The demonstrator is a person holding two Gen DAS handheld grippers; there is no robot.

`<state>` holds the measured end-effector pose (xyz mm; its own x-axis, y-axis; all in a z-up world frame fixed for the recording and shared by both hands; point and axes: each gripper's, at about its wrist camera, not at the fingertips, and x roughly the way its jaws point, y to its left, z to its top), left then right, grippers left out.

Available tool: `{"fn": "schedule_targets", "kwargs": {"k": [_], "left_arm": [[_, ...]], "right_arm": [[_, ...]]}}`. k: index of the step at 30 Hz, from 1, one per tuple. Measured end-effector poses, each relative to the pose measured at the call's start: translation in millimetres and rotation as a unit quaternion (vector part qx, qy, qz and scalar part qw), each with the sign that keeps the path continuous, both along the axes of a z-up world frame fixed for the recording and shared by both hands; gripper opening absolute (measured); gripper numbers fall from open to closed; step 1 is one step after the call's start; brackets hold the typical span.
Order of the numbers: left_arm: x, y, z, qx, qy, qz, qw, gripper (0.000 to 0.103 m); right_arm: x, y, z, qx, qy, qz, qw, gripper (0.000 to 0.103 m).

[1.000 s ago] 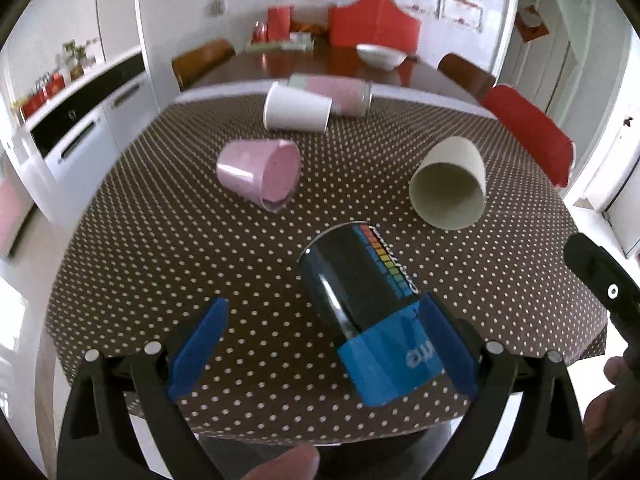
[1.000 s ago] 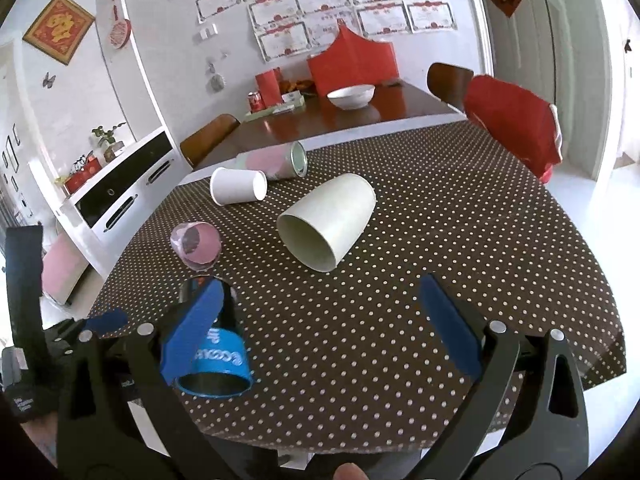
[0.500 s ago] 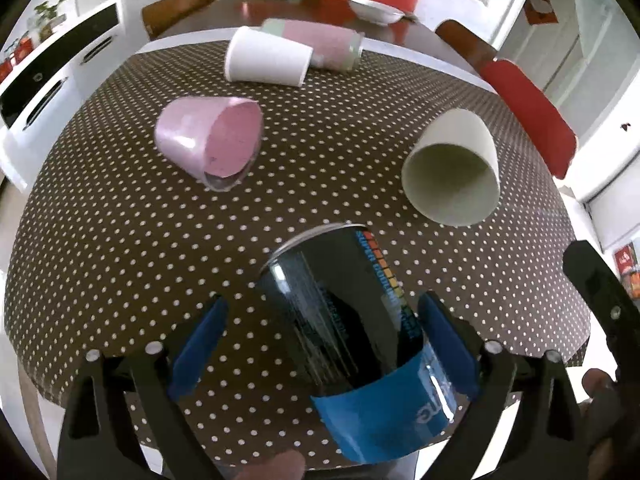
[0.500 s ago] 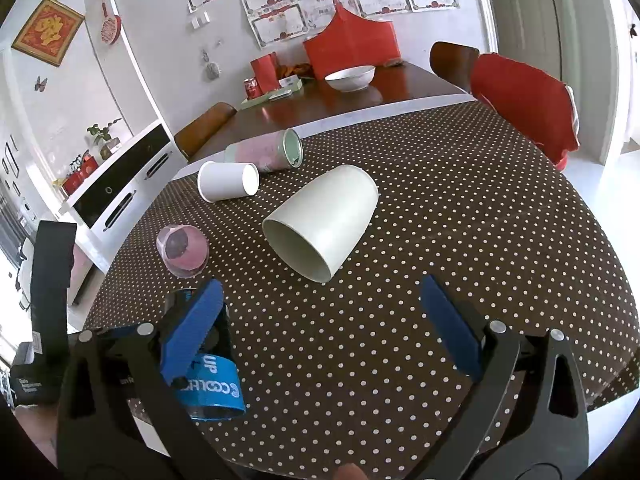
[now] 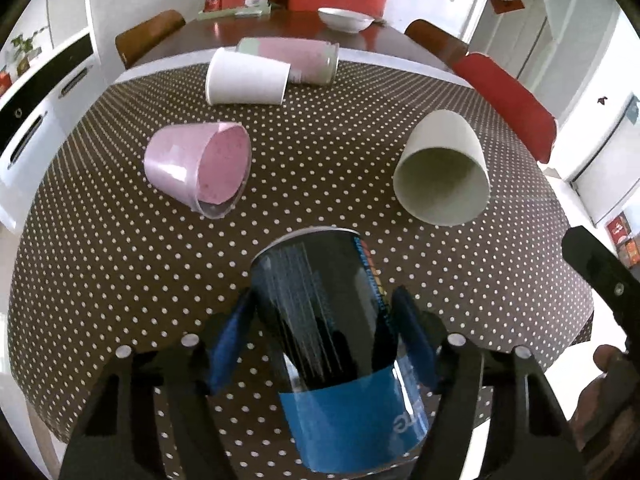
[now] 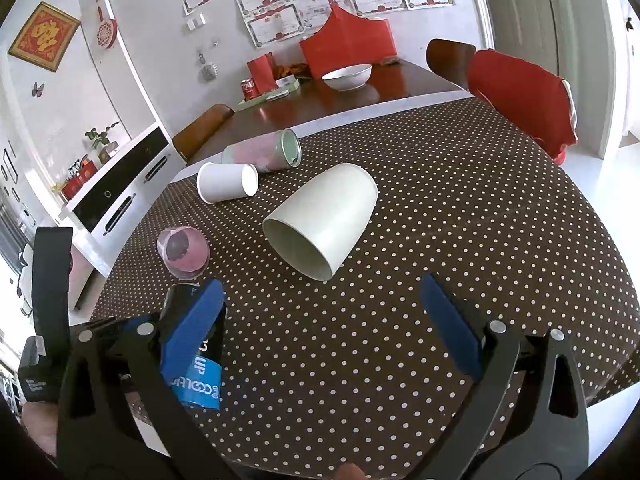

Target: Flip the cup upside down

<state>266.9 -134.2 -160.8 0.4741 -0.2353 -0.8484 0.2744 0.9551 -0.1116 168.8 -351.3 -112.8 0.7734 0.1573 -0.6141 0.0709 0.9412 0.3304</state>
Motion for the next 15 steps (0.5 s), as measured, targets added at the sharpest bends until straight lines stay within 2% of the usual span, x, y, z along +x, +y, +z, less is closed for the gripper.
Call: {"fn": "schedule_targets", "kwargs": {"k": [6,12,15], "left_arm": [[-5.3,8.9,10.3,-0.006,-0.031,-0.001,0.9995,0.068],[-17.7,13.1,24.7,-0.006,-0.105,0.005,0.9944,0.067],[-22.2,14.1,26.2,-0.013,-0.123,0.005,0.9923,0.066]], "right_arm": [[-6.6,6.2,4.7,-0.003,-0.005,0.0,1.0,0.097],[-11.0,8.2,7.3,-0.004,-0.006,-0.003,1.0,0.097],[-12.3,9.8,9.5,-0.005,-0.007,-0.003,1.0,0.097]]}}
